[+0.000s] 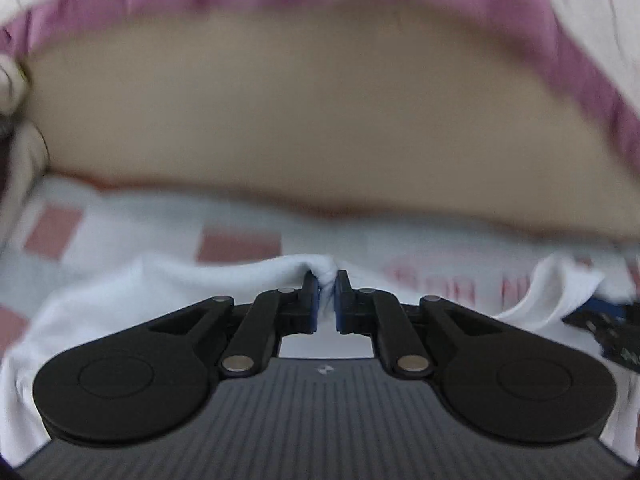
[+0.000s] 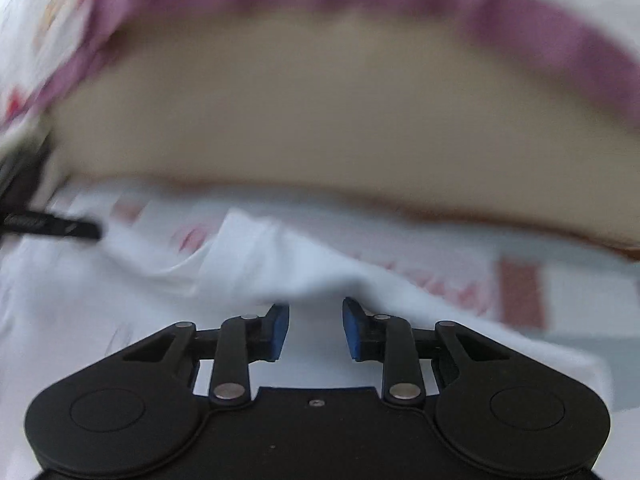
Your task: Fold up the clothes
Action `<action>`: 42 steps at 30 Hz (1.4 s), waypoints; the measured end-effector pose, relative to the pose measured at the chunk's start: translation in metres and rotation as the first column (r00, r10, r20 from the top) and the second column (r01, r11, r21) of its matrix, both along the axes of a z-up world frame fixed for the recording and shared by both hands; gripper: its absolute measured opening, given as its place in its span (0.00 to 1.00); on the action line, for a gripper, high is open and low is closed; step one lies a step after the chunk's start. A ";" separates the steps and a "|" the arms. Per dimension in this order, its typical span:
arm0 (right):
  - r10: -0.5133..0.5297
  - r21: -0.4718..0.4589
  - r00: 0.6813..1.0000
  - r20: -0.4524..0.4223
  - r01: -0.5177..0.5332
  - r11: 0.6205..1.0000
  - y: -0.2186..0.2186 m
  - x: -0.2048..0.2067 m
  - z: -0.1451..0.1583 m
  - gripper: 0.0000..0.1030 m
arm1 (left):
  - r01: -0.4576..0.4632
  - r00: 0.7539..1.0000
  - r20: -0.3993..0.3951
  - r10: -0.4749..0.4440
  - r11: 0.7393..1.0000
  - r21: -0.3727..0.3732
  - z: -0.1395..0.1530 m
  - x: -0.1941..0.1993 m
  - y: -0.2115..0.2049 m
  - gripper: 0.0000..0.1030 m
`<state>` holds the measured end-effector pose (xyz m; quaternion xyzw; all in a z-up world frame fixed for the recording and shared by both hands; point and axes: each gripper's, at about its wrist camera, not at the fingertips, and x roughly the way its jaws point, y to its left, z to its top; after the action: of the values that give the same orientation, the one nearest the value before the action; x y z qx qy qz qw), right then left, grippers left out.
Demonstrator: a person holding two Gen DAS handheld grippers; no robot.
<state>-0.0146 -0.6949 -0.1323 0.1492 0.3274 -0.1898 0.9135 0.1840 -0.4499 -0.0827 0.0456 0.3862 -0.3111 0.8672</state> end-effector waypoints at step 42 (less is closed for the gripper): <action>-0.227 0.043 0.956 -0.185 0.238 0.970 -0.049 -0.197 0.100 0.02 | 0.451 0.860 -0.241 -0.450 0.891 -0.056 -0.034 -0.228 -0.039 0.28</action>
<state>-0.2115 -0.7436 -0.0323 0.1985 0.3939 -0.2979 0.8466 -0.0435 -0.4885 -0.1168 0.0965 0.4702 -0.5076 0.7155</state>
